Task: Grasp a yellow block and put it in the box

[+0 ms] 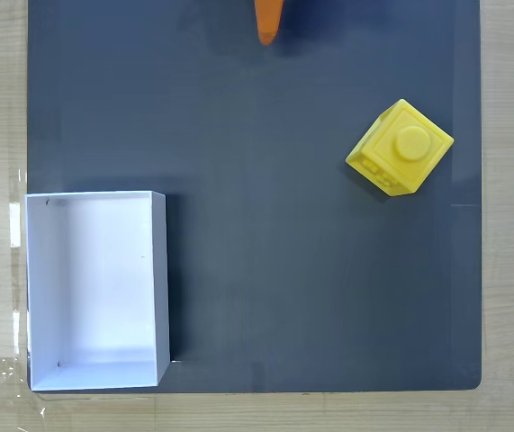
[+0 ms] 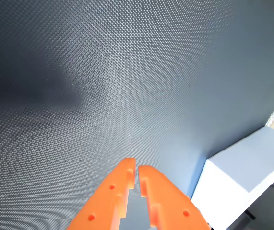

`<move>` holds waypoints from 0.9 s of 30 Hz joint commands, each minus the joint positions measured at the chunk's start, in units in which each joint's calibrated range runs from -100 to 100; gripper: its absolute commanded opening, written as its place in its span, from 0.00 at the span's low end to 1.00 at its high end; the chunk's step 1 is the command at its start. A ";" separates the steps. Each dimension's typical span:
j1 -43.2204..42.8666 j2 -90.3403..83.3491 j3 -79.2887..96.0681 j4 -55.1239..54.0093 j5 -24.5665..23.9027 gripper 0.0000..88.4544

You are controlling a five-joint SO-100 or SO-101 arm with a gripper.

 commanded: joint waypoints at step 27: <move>-0.18 -0.08 0.08 0.48 0.15 0.01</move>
